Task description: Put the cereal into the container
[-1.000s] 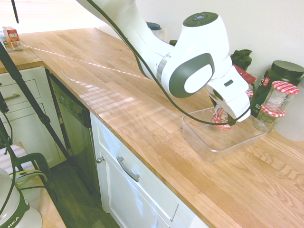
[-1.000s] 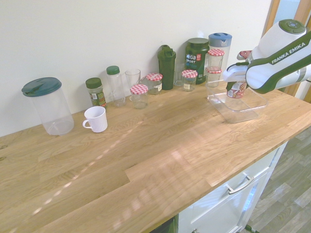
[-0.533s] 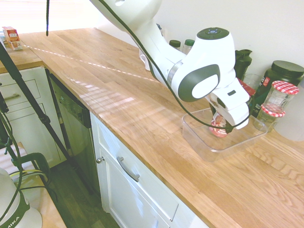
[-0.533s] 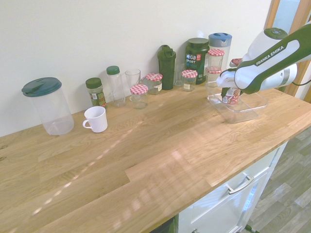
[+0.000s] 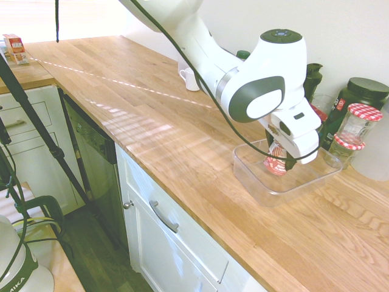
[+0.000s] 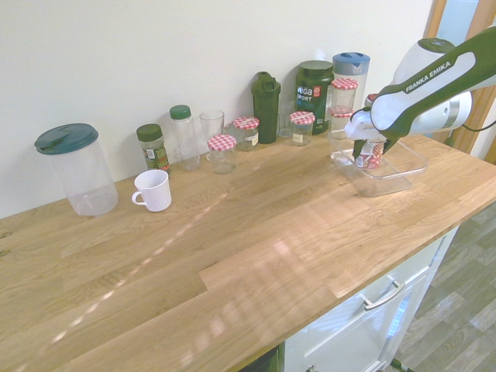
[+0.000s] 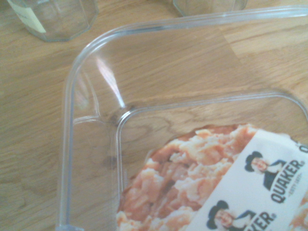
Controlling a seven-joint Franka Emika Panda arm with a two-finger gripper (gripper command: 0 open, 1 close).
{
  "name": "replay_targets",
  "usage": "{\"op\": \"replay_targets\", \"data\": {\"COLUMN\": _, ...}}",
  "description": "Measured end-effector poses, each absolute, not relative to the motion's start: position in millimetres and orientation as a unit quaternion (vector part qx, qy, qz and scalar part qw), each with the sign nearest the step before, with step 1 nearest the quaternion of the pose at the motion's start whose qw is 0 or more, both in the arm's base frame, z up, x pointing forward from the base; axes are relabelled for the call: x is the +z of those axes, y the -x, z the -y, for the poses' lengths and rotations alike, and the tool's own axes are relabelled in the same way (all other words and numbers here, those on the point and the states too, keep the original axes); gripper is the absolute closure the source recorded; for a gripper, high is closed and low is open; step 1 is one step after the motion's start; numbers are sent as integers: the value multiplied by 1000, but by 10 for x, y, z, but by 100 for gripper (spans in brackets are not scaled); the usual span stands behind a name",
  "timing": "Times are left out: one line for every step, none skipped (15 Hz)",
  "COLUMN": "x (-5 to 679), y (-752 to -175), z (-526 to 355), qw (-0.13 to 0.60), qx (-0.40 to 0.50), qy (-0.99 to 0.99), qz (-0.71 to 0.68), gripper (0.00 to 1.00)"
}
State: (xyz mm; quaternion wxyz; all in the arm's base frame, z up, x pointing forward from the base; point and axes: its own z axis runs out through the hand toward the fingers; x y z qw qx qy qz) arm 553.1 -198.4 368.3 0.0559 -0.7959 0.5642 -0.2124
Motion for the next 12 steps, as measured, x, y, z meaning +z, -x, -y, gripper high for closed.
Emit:
{"op": "replay_targets", "data": {"x": 3678, "y": -5507, "z": 2036, "qw": 53, "qx": -212, "qy": 795, "qz": -566, "gripper": 0}}
{"op": "replay_targets", "data": {"x": 3678, "y": -5480, "z": 2107, "qw": 50, "qx": -213, "qy": 794, "qz": -567, "gripper": 0}}
{"op": "replay_targets", "data": {"x": 3677, "y": -5458, "z": 2159, "qw": 47, "qx": -213, "qy": 795, "qz": -566, "gripper": 0}}
{"op": "replay_targets", "data": {"x": 3671, "y": -5446, "z": 2179, "qw": 44, "qx": -210, "qy": 797, "qz": -564, "gripper": 0}}
{"op": "replay_targets", "data": {"x": 3661, "y": -5443, "z": 2159, "qw": 41, "qx": -203, "qy": 802, "qz": -560, "gripper": 0}}
{"op": "replay_targets", "data": {"x": 3666, "y": -5447, "z": 2096, "qw": 38, "qx": -192, "qy": 808, "qz": -556, "gripper": 0}}
{"op": "replay_targets", "data": {"x": 3705, "y": -5445, "z": 2017, "qw": 37, "qx": -180, "qy": 814, "qz": -551, "gripper": 0}}
{"op": "replay_targets", "data": {"x": 3800, "y": -5432, "z": 1926, "qw": 41, "qx": -167, "qy": 819, "qz": -548, "gripper": 0}}
{"op": "replay_targets", "data": {"x": 3940, "y": -5405, "z": 1849, "qw": 48, "qx": -156, "qy": 822, "qz": -545, "gripper": 0}}
{"op": "replay_targets", "data": {"x": 4112, "y": -5362, "z": 1790, "qw": 60, "qx": -149, "qy": 822, "qz": -546, "gripper": 0}}
{"op": "replay_targets", "data": {"x": 4297, "y": -5312, "z": 1743, "qw": 78, "qx": -145, "qy": 821, "qz": -547, "gripper": 0}}
{"op": "replay_targets", "data": {"x": 4485, "y": -5259, "z": 1710, "qw": 101, "qx": -144, "qy": 818, "qz": -548, "gripper": 0}}
